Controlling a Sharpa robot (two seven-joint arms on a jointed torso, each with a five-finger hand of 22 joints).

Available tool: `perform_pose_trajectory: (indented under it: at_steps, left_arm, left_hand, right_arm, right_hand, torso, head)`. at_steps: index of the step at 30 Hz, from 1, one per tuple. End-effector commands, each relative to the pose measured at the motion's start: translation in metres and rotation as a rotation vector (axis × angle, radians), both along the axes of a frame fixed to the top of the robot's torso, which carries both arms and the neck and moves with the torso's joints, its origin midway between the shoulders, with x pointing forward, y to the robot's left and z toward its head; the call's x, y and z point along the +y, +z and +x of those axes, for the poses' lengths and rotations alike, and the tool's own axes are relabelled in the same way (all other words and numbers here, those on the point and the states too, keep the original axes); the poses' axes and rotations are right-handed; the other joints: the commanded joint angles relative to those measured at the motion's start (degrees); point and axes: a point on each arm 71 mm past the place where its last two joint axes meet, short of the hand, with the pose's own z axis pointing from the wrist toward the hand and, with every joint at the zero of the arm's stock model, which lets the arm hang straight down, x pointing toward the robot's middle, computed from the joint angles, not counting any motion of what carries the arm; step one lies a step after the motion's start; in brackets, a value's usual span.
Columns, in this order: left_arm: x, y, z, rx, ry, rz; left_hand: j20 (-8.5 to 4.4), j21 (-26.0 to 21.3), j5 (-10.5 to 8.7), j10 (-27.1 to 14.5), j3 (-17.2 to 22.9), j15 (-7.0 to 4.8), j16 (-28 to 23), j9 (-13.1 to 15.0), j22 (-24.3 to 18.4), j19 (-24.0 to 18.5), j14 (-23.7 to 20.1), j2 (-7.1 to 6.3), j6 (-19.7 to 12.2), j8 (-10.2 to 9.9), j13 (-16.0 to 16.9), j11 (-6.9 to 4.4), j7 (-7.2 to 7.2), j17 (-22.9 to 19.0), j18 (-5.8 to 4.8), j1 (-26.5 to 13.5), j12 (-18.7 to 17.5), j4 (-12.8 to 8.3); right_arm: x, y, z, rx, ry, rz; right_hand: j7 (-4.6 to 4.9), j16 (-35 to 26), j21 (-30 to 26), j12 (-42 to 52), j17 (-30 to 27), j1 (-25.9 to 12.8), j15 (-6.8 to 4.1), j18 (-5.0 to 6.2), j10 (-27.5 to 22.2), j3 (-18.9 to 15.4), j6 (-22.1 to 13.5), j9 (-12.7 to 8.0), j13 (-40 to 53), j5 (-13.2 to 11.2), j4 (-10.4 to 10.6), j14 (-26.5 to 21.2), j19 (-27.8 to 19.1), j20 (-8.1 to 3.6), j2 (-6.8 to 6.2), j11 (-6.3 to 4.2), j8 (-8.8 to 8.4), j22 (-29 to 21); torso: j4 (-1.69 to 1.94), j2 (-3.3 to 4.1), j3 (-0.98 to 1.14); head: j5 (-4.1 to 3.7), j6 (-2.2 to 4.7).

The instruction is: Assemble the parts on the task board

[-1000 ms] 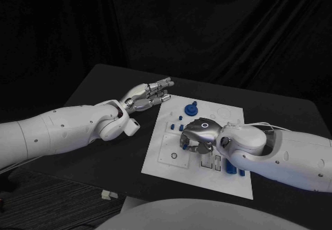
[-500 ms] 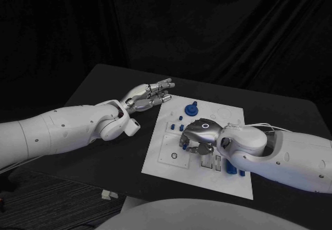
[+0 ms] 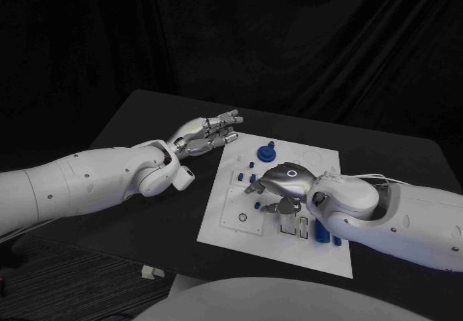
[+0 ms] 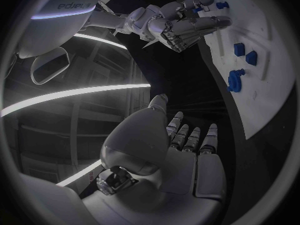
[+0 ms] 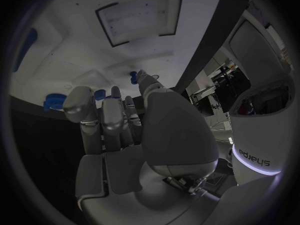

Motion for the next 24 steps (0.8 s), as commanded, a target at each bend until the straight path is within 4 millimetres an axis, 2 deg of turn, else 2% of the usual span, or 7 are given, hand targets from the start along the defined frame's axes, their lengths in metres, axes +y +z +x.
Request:
perform_pose_trajectory:
  at_steps: [1, 8, 11, 15, 17, 21, 24]
  left_arm:
    - [-0.001, 0.000, -0.001, 0.004, -0.008, -0.013]
    - [-0.001, 0.000, -0.001, 0.003, -0.006, -0.013]
    - [0.001, 0.000, -0.001, 0.001, -0.002, -0.013]
    - [0.003, 0.001, -0.002, -0.003, 0.004, -0.012]
    - [0.003, 0.001, -0.002, -0.005, 0.006, -0.012]
    - [0.004, 0.001, -0.002, -0.011, 0.008, -0.015]
    - [0.003, 0.001, -0.002, -0.014, 0.006, -0.018]
  left_hand:
    - [0.26, 0.2, -0.07, -0.1, 0.4, 0.17, -0.2, 0.1, 0.0, 0.1, -0.2, 0.22, 0.4, 0.2, 0.1, 0.41, 0.01, 0.0, 0.47, -0.1, 0.1, -0.1]
    - [0.25, 0.2, -0.07, -0.1, 0.4, 0.19, -0.2, 0.1, 0.0, 0.1, -0.2, 0.22, 0.8, 0.3, 0.1, 0.42, 0.03, 0.0, 0.45, -0.1, 0.1, -0.1]
    - [0.25, 0.2, -0.08, -0.1, 0.4, 0.17, -0.2, 0.1, 0.0, 0.1, -0.2, 0.21, 0.9, 0.4, 0.1, 0.43, 0.03, 0.0, 0.45, -0.1, 0.1, -0.1]
    - [0.20, 0.2, -0.20, -0.1, 0.4, 0.09, -0.2, 0.0, -0.1, 0.0, -0.2, 0.13, 0.3, 0.3, 0.1, 0.17, -0.20, 0.0, 0.43, -0.3, 0.1, 0.0]
    - [0.17, 0.1, -0.14, -0.2, 0.4, 0.02, -0.2, -0.4, -0.2, 0.0, -0.2, 0.04, -2.2, -0.5, 0.0, -0.31, -1.34, 0.0, 0.43, -0.4, 0.0, 0.1]
    - [0.14, 0.1, -0.02, -0.4, 0.6, 0.21, -0.2, -1.2, -0.5, 0.0, -0.2, -0.11, -9.0, -2.7, 0.0, 0.98, -7.83, 0.0, 0.45, -0.6, -0.4, 0.3]
    - [0.10, 0.0, 0.14, -0.6, 0.8, 0.15, -0.2, -1.6, -0.8, -0.1, -0.2, -0.10, -12.4, -3.3, -0.1, 0.36, -9.83, 0.0, 0.44, -0.5, -0.6, 0.2]
  right_arm:
    - [-0.005, 0.009, 0.002, -0.099, -0.052, 0.076]
    - [-0.022, 0.025, 0.006, -0.156, -0.087, 0.124]
    - [-0.040, 0.040, 0.012, -0.146, -0.144, 0.146]
    - [-0.065, 0.053, 0.020, -0.082, -0.238, 0.141]
    - [-0.077, 0.056, 0.022, -0.054, -0.277, 0.116]
    - [-0.101, 0.055, 0.027, -0.006, -0.342, 0.056]
    - [-0.114, 0.051, 0.029, 0.016, -0.373, 0.030]
  right_hand:
    - [-0.12, 0.0, -0.2, 0.3, 0.0, -0.2, 0.31, 1.11, -0.7, -0.5, -1.7, -0.1, 0.0, 0.0, -0.1, -0.1, -0.2, 0.18, 0.42, 0.16, -0.33, 7.0]
    - [0.02, 0.1, -0.2, 0.9, -0.2, 0.0, 0.17, 1.17, -1.4, -1.2, 3.6, 0.6, 0.1, 0.4, -0.2, -0.1, -0.2, 0.18, 1.44, 0.14, 0.81, 7.0]
    - [1.77, 0.6, 0.8, 1.5, 0.2, -0.2, 0.19, 0.99, -1.6, -1.8, 5.4, 0.8, 0.1, 0.1, 0.0, 0.4, 0.3, 0.11, 2.09, 0.11, 1.33, 7.2]
    - [2.28, 1.9, 2.6, 1.1, 1.6, -0.4, 0.86, 0.67, -3.3, -2.8, -0.6, -0.1, -0.5, -0.3, 0.3, 1.4, 1.2, 0.57, 2.26, 0.89, -0.30, 7.6]
    - [1.57, 1.7, 2.4, 0.8, 1.3, -1.1, 0.99, 0.71, -4.3, -3.4, -1.3, -0.1, -0.6, -0.9, 1.0, 1.3, 1.2, 0.74, 2.22, 1.03, -0.35, 7.6]
    - [-0.04, 1.1, 1.5, -0.5, 0.1, -2.0, 0.80, 0.96, -8.8, -4.6, -0.6, 0.0, -0.7, -2.3, 4.8, 0.8, 0.8, 0.82, 0.41, 1.58, -0.14, 7.3]
    - [-0.30, 0.5, 0.7, -0.6, -0.7, -0.8, 0.45, 1.08, -11.1, -5.0, 0.5, 0.1, -0.7, -2.2, 7.0, 0.6, 0.5, 0.47, -0.87, 1.70, 0.03, 7.1]
  torso:
    - [-0.03, -0.07, -0.03]
    - [0.12, -0.05, -0.05]
    - [0.02, -0.01, -0.07]
    - [-0.03, -0.03, -0.11]
    - [-0.13, -0.08, -0.14]
    - [-0.25, -0.04, -0.14]
    - [-0.42, -0.03, -0.06]
  head:
    - [-0.15, -0.01]
    - [-0.48, -0.01]
    - [-0.94, -0.01]
    - [-2.03, -0.01]
    - [-2.46, -0.01]
    - [-3.52, -0.01]
    - [-3.98, -0.01]
